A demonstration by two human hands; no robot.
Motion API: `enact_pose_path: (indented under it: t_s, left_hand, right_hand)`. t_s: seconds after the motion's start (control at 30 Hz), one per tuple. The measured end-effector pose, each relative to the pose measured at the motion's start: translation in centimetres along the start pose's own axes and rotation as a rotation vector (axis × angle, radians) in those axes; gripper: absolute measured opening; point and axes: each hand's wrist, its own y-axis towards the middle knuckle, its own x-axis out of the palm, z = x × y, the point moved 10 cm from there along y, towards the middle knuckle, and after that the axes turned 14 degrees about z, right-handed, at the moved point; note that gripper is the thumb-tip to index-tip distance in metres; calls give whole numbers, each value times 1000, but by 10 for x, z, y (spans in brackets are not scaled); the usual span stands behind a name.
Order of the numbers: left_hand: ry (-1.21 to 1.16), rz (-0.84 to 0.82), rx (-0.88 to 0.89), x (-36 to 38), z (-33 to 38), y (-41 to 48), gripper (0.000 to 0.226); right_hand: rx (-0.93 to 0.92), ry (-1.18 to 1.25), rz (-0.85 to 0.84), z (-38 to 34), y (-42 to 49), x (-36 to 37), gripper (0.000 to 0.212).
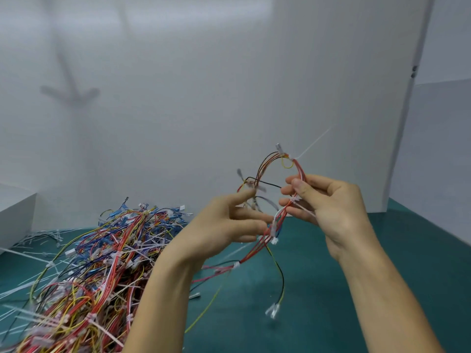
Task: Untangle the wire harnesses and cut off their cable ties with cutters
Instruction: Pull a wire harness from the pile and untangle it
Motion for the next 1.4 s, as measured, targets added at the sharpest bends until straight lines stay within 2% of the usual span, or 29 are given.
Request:
enact_pose_path:
  t_s: [0.13, 0.2, 0.3, 0.47, 0.6, 0.77, 1.03, 1.2, 1.33, 1.4]
  left_hand:
    - [408, -79, 16, 6, -18, 0, 29]
    - [521, -92, 30, 3, -23, 0, 14]
    - [540, -83, 45, -1, -19, -1, 9]
    - [694, 29, 79, -20, -20, 4, 8]
    - [560, -56, 27, -11, -21, -1, 8]
    - [338, -8, -76, -11, -26, 1, 10]
    - [-67, 270, -64, -34, -12, 5, 17]
    - [-253, 311, -62, -35, -8, 7, 13]
    - [-261, 266, -55, -32, -9, 8, 13]
    - [-69, 219, -48, -30, -15, 9, 15]
  right_hand:
    - [-1, 60, 57, -2, 4, -9, 11]
    - [4, 70, 74, -3, 6, -14, 12]
    - [11, 69, 83, -2, 8, -17, 13]
    - [14, 80, 110, -1, 11, -21, 12]
    - [44, 111, 131, 2, 13, -26, 11]
    - [56, 147, 150, 3, 14, -29, 11]
    - [124, 257, 198, 9, 15, -34, 11]
    - [165, 309, 175, 13, 14, -31, 12]
    - [158, 314, 155, 12, 15, -31, 12]
    - [123, 290, 130, 8, 16, -31, 13]
